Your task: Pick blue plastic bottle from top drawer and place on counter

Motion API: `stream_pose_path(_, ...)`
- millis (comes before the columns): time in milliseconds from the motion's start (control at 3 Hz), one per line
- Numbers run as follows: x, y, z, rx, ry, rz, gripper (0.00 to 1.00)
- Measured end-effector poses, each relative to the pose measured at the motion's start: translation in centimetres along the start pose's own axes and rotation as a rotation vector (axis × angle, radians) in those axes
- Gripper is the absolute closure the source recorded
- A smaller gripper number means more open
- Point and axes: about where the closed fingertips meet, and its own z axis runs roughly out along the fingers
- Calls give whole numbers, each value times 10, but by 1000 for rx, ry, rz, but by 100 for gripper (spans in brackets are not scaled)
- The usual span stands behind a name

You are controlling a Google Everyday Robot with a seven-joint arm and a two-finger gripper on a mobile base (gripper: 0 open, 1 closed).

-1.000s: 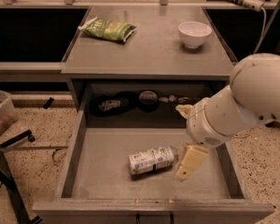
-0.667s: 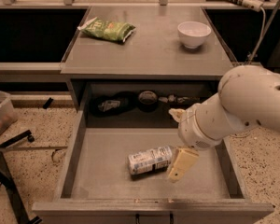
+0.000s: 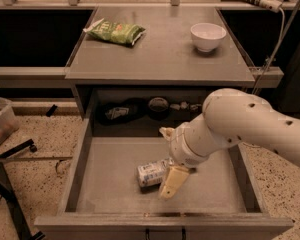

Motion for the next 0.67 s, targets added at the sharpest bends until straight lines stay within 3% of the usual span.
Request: stream_pose_path(667,2,-13,60,-63,-37,6,0)
